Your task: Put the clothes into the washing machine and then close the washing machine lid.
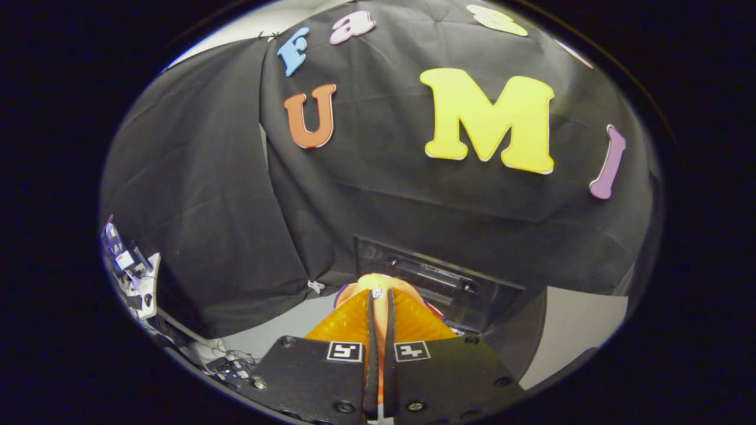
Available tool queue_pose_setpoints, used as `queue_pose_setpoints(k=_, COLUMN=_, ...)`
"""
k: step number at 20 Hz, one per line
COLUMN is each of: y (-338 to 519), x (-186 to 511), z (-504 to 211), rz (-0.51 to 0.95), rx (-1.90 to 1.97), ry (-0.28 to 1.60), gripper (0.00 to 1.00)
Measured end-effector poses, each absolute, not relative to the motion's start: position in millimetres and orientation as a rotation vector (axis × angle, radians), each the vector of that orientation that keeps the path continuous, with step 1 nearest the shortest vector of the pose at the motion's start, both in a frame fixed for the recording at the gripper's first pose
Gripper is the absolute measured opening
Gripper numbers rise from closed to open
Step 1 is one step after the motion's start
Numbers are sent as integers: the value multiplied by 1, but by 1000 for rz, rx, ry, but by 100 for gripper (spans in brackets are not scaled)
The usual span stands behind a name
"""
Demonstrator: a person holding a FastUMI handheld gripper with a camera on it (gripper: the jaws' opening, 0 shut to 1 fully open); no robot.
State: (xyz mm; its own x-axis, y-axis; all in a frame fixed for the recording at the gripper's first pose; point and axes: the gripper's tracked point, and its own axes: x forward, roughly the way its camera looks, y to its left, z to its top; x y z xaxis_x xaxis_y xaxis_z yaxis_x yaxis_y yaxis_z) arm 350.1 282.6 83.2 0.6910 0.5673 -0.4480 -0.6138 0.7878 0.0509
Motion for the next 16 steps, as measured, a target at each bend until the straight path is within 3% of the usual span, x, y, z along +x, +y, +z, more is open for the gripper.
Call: queue_pose_setpoints(k=16, y=307, x=417, z=-103, rz=571, rx=-105, ry=685, gripper=7)
